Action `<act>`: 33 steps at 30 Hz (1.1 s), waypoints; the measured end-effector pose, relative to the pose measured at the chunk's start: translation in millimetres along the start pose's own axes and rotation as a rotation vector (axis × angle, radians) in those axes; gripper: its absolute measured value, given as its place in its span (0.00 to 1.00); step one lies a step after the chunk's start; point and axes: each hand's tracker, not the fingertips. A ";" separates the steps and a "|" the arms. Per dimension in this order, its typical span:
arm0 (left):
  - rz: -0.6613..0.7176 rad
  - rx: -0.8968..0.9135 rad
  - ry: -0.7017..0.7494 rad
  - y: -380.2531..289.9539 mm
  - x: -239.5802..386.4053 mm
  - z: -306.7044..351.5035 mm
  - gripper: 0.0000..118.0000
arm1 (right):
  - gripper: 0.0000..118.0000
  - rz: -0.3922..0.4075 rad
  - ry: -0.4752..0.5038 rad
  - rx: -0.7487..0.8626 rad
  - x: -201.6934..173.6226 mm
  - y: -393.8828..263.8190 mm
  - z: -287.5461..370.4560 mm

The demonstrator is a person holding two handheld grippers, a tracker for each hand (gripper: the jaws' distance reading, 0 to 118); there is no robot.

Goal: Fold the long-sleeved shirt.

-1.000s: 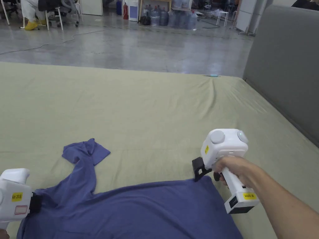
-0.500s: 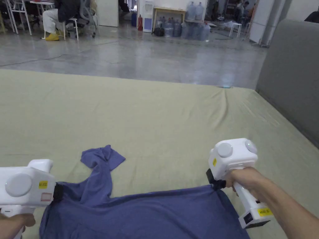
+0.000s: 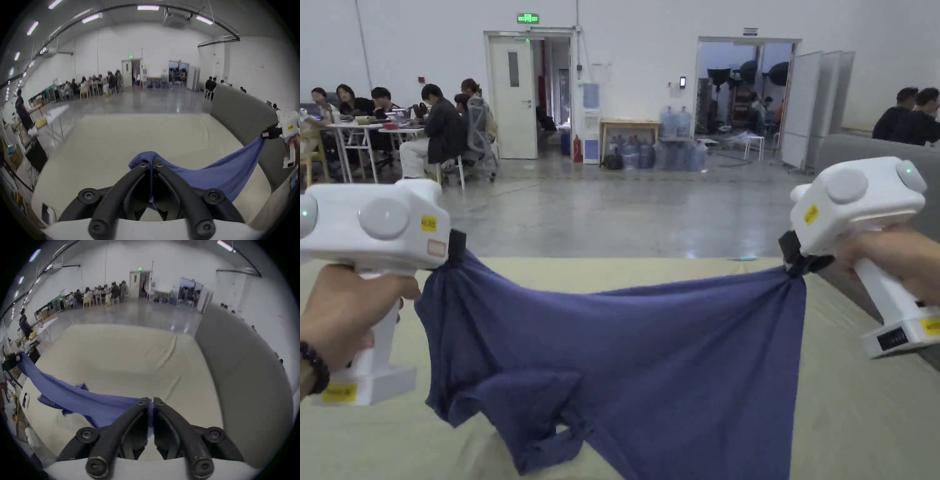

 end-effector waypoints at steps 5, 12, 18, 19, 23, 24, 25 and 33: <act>-0.019 0.173 0.027 116.3 5.1 8.3 0.00 | 0.01 -0.095 -0.079 0.165 25.3 89.5 51.4; 0.006 0.374 0.058 226.1 16.9 49.8 0.00 | 0.01 -0.225 -0.173 0.386 55.1 178.5 131.7; 0.050 0.389 0.028 244.1 26.4 70.6 0.00 | 0.01 -0.187 -0.203 0.370 53.4 180.4 142.9; 0.054 0.380 0.026 241.2 27.4 68.6 0.00 | 0.01 -0.190 -0.202 0.365 53.9 175.7 137.0; 0.034 0.315 0.023 195.7 35.3 53.9 0.00 | 0.01 -0.198 -0.179 0.310 52.8 151.4 103.3; 0.035 0.297 0.019 182.9 34.0 43.9 0.00 | 0.01 -0.196 -0.171 0.291 51.3 140.1 91.2; 0.041 0.270 0.020 168.9 34.1 31.1 0.00 | 0.01 -0.198 -0.157 0.278 50.2 129.9 77.0; 0.068 0.088 0.009 53.1 20.8 -53.8 0.00 | 0.01 -0.214 -0.097 0.136 42.8 47.5 -28.5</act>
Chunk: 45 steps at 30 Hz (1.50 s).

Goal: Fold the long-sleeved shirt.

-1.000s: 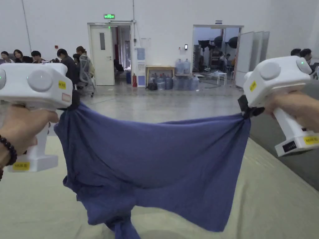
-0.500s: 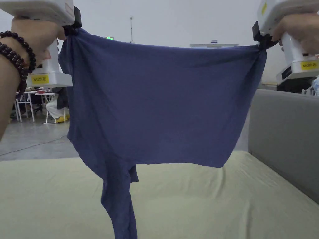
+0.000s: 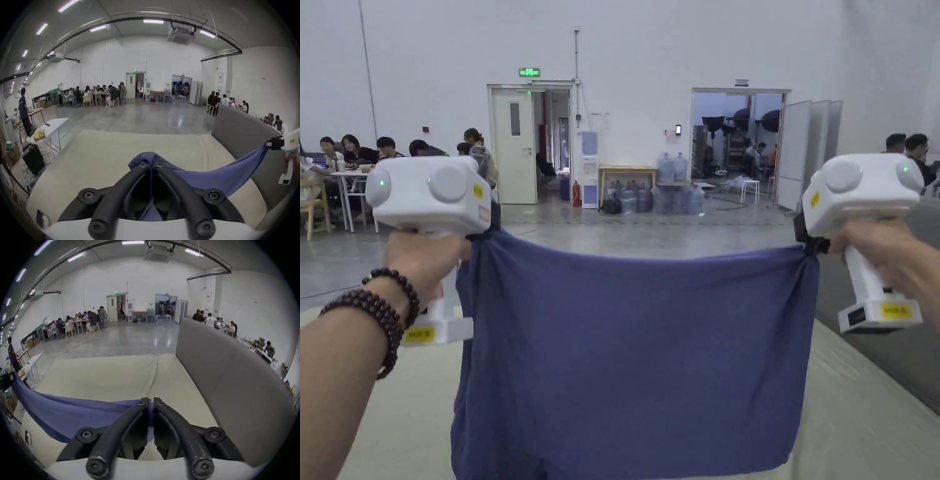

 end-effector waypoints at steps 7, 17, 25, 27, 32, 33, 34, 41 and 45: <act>-0.050 -0.008 -0.043 -39.9 -14.9 35.7 0.00 | 0.01 0.006 0.042 -0.011 20.7 -43.2 26.0; -0.060 -0.144 -0.095 -162.6 -32.5 165.5 0.00 | 0.01 0.180 0.114 -0.062 26.7 -185.8 116.3; -0.061 -0.529 -0.127 -365.9 -56.7 229.9 0.00 | 0.01 0.269 0.254 -0.326 44.4 -394.8 153.9; -0.059 -0.630 -0.106 -410.6 -59.6 239.2 0.00 | 0.01 0.300 0.266 -0.436 48.5 -440.4 155.4; -0.072 -0.774 -0.152 -478.8 -54.0 241.9 0.00 | 0.01 0.365 0.245 -0.644 51.3 -518.5 123.8; -0.081 -0.770 -0.141 -481.2 -50.0 240.9 0.00 | 0.01 0.366 0.221 -0.633 50.1 -525.2 117.6; -0.095 -0.768 -0.137 -482.1 -47.5 239.6 0.00 | 0.01 0.354 0.212 -0.636 49.9 -528.2 111.7; -0.009 -0.721 -0.155 -459.5 -56.4 243.7 0.93 | 0.77 0.292 0.196 -0.638 58.2 -510.8 113.0; 0.010 -0.700 -0.176 -429.1 -64.6 253.6 0.89 | 0.80 0.316 0.191 -0.557 65.0 -469.5 136.2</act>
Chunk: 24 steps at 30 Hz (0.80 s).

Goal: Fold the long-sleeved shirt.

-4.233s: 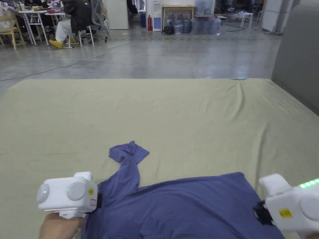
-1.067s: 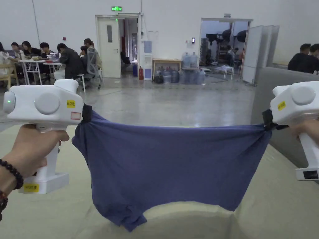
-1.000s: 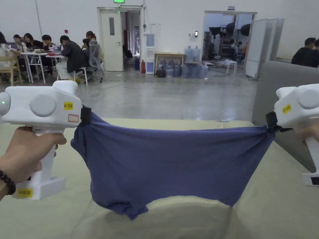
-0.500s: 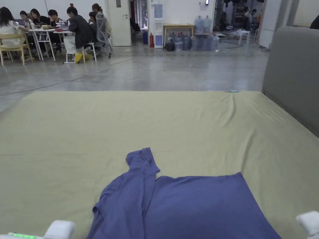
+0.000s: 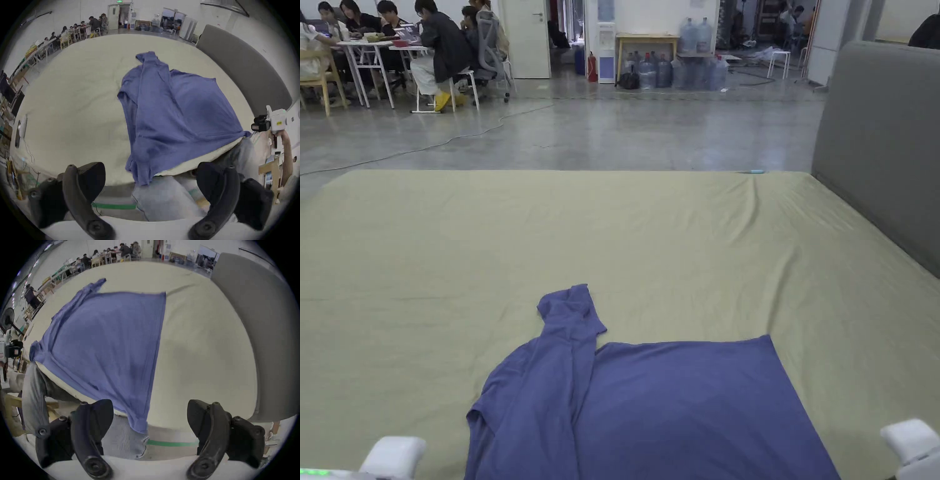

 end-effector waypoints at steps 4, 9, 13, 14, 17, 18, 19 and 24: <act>-0.040 0.157 0.040 45.6 8.1 24.2 0.09 | 0.43 -0.030 -0.034 0.174 -2.8 37.6 39.3; -0.029 0.164 -0.013 114.7 20.8 -1.1 0.00 | 0.00 -0.001 0.037 0.198 -23.1 62.0 34.0; -0.047 0.197 -0.012 200.3 32.1 -45.2 0.00 | 0.00 0.027 0.066 0.180 -32.5 78.8 11.1; -0.042 0.203 -0.010 226.1 34.4 -65.0 0.00 | 0.00 0.034 0.068 0.176 -30.0 86.6 3.2; -0.032 0.163 0.013 301.4 35.5 -133.4 0.49 | 0.00 0.057 0.083 0.156 -31.6 96.9 -21.6; -0.033 0.126 0.025 324.8 34.5 -160.9 0.73 | 0.00 0.064 0.084 0.146 -27.3 104.3 -31.0; -0.021 0.106 0.040 346.2 32.4 -183.4 0.76 | 0.00 0.066 0.076 0.140 -27.3 107.0 -38.9; 0.036 0.104 0.075 418.4 16.6 -273.6 0.76 | 0.00 0.054 0.080 0.113 -18.1 112.2 -71.4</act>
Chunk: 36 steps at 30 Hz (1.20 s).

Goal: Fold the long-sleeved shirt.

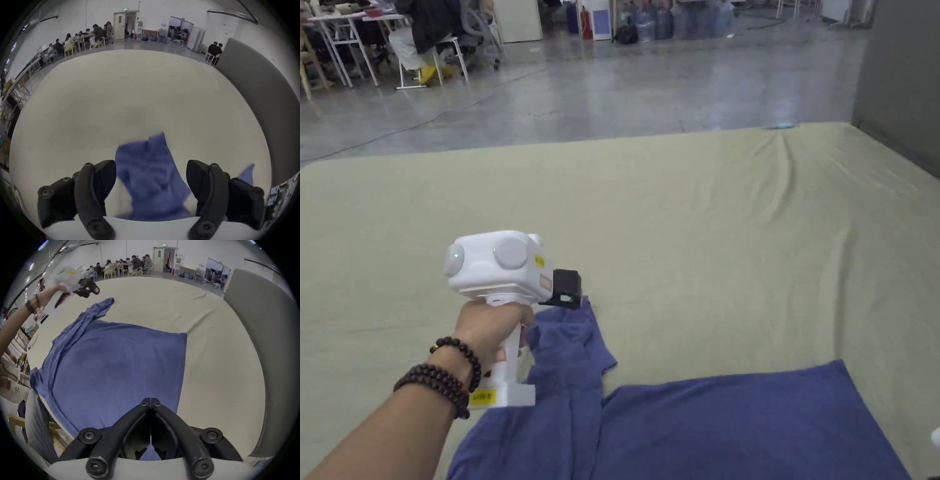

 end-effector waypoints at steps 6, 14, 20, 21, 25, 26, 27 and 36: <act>-0.029 -0.115 0.117 -0.7 1.9 -72.7 0.43 | 0.00 -0.040 0.014 -0.041 6.0 -10.4 -21.9; -0.169 -0.014 0.127 -1.1 15.0 -9.6 0.01 | 0.00 -0.049 0.015 -0.040 8.9 -15.5 -11.7; -0.165 0.112 0.063 -37.7 23.3 146.9 0.01 | 0.00 -0.008 0.012 0.041 -6.8 -15.5 39.4; -0.175 0.116 0.054 -54.0 25.2 169.5 0.01 | 0.00 -0.009 0.013 0.053 -9.1 -17.3 47.9; -0.161 0.099 0.033 -125.1 30.7 224.6 0.01 | 0.00 0.013 0.001 0.076 -22.9 -29.1 72.2; -0.156 0.083 0.013 -147.9 33.0 229.0 0.01 | 0.00 0.017 0.002 0.078 -28.1 -32.2 76.5; -0.157 0.056 -0.013 -166.4 32.5 227.8 0.01 | 0.00 0.018 0.002 0.080 -30.7 -34.6 79.5; -0.085 -0.162 -0.038 -316.4 39.1 165.7 0.01 | 0.00 0.030 0.026 0.080 -55.9 -49.1 92.7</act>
